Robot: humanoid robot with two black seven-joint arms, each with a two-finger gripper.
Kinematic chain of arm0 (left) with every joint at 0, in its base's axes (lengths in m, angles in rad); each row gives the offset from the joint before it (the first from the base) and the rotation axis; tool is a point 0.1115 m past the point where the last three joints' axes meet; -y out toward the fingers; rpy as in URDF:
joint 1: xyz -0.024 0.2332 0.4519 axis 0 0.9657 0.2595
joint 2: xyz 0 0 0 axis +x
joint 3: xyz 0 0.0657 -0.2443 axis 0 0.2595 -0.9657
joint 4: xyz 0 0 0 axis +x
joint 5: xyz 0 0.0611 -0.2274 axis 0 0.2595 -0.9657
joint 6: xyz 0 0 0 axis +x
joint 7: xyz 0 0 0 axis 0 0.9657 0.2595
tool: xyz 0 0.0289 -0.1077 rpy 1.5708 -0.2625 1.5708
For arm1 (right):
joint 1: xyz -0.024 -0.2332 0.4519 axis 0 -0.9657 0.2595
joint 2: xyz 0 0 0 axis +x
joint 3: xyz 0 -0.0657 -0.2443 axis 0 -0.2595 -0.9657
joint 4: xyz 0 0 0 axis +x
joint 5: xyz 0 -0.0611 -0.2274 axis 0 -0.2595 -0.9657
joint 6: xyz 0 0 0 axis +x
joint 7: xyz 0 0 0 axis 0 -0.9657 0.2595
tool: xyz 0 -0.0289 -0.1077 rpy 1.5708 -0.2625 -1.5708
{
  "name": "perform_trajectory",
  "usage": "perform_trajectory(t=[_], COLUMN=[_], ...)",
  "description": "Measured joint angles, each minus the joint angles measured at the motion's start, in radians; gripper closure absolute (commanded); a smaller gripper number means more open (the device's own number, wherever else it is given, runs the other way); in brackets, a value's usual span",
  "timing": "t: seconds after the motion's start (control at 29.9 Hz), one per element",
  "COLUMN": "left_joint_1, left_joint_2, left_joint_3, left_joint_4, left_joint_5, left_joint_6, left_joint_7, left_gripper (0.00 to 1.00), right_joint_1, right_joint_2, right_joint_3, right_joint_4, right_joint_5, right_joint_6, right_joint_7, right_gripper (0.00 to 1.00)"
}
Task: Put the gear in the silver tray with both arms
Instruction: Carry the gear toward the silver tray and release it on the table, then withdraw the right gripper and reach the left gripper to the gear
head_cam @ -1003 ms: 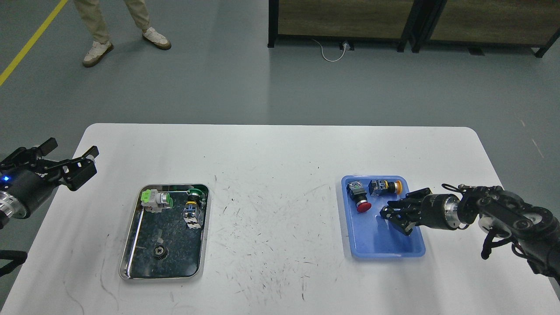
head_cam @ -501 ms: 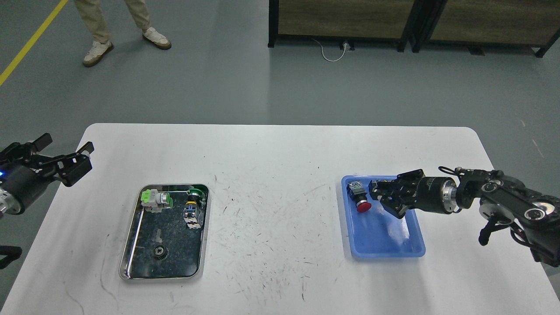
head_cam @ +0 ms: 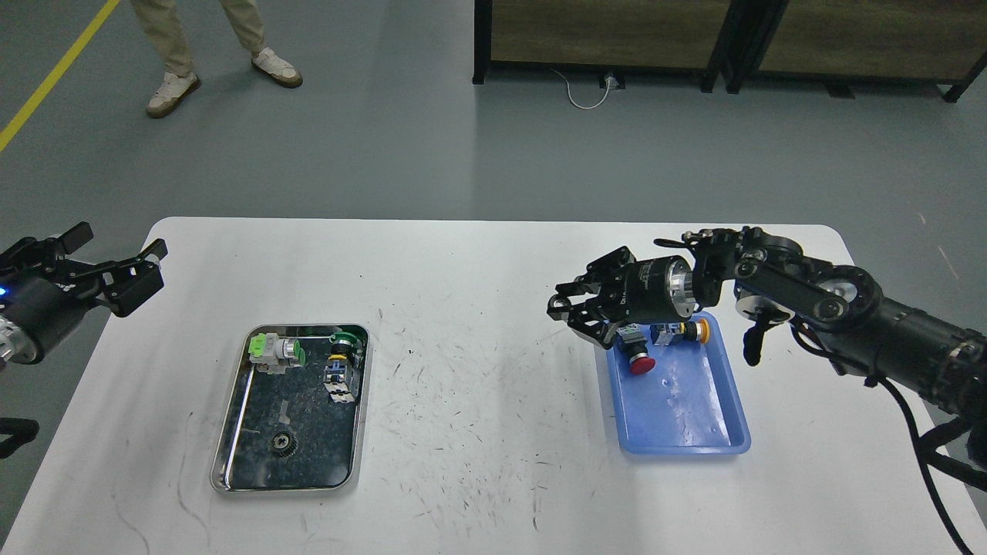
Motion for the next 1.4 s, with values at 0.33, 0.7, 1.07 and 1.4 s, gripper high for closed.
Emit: perform_trajectory(t=[0.33, 0.7, 1.07, 1.4], left_joint_1=[0.001, 0.010, 0.008, -0.034], left_joint_2=[0.003, 0.009, 0.012, -0.094], left_joint_3=[0.019, 0.034, 0.067, 0.157], left_joint_4=[-0.001, -0.001, -0.024, -0.058], left_joint_5=[0.001, 0.006, 0.040, 0.167], left_joint_6=[-0.016, -0.017, -0.053, -0.068], left_joint_7=[0.000, -0.010, -0.047, -0.059], left_gripper=[0.02, 0.02, 0.02, 0.02], right_joint_1=[0.033, 0.034, 0.038, 0.038], right_joint_2=[0.174, 0.324, 0.318, -0.039], right_joint_3=[-0.174, -0.236, -0.190, 0.037], right_joint_4=[-0.022, -0.120, -0.187, -0.213], right_joint_5=[-0.001, 0.001, 0.018, 0.023], right_joint_6=[0.000, 0.000, 0.000, 0.000], right_joint_7=[0.000, 0.006, 0.009, 0.000], right_gripper=[0.66, 0.25, 0.17, 0.16])
